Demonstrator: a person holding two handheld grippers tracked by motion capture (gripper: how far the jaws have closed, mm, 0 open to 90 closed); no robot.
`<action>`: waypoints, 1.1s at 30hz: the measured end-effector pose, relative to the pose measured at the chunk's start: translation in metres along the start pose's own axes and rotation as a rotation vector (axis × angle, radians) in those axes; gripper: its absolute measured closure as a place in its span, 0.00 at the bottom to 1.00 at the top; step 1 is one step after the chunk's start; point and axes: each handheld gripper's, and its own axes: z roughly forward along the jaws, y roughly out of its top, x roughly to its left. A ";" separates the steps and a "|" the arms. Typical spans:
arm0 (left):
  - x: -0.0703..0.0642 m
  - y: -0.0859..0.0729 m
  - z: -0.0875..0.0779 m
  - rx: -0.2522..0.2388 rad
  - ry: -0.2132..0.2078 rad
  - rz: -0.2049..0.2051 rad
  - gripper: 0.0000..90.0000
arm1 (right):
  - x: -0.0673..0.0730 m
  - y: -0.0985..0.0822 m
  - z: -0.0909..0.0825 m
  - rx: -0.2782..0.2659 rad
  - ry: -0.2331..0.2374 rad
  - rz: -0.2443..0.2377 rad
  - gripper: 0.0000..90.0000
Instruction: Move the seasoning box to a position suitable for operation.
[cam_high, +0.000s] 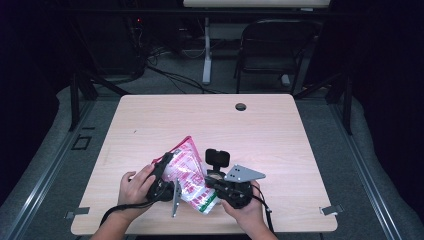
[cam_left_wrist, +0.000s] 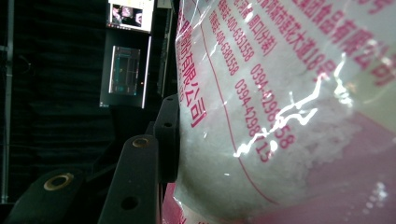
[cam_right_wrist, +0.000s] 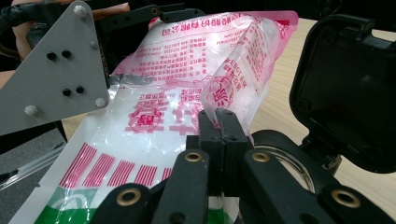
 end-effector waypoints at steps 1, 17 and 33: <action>0.000 0.001 -0.001 0.007 0.004 0.012 0.70 | 0.000 -0.001 0.001 0.000 0.000 0.001 1.00; 0.004 0.004 -0.003 0.025 0.015 0.051 0.71 | -0.002 -0.004 0.002 0.000 -0.006 0.017 1.00; 0.005 0.004 -0.005 0.039 0.016 0.083 0.71 | -0.003 -0.005 0.002 -0.010 -0.009 0.022 1.00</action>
